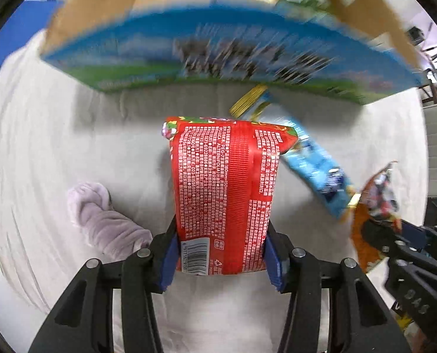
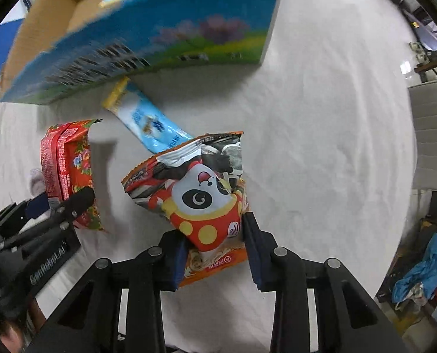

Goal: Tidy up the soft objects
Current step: 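Lift both packets over the box and release them inside, then withdraw both tools from the box toward the sock and stick pack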

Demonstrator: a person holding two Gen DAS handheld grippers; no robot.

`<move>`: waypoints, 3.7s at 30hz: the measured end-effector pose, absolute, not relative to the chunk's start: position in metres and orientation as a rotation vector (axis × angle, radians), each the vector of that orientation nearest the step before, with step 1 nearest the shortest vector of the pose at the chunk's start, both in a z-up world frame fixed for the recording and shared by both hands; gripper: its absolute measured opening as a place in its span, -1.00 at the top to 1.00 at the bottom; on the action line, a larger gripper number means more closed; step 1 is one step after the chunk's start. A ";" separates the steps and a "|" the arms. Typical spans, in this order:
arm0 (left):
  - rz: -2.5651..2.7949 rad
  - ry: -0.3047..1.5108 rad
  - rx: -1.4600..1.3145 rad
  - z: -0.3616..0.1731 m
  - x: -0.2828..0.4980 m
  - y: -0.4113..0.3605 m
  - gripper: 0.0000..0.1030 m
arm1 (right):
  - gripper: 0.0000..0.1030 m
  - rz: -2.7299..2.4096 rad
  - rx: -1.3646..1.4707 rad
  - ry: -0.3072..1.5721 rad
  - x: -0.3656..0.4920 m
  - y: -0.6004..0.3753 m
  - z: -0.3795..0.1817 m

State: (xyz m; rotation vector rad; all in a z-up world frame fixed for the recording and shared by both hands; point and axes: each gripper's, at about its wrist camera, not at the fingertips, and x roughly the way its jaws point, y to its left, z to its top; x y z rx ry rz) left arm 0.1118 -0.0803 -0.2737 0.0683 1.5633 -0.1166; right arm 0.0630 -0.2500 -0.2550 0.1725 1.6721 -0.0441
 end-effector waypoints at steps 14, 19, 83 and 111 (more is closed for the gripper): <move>-0.182 1.321 -0.002 -0.142 0.092 -0.076 0.10 | 0.31 -0.015 0.287 1.440 0.059 -0.252 -0.123; -0.195 1.270 -0.020 -0.111 0.095 -0.068 0.10 | 0.31 0.013 0.271 1.396 0.056 -0.252 -0.090; -0.160 1.638 -0.026 -0.261 0.387 -0.045 -0.24 | -0.36 -0.139 0.244 1.686 0.290 -0.224 -0.261; -0.131 1.182 0.034 -0.107 0.240 -0.016 -0.91 | -0.99 -0.058 0.104 1.329 0.191 -0.222 -0.125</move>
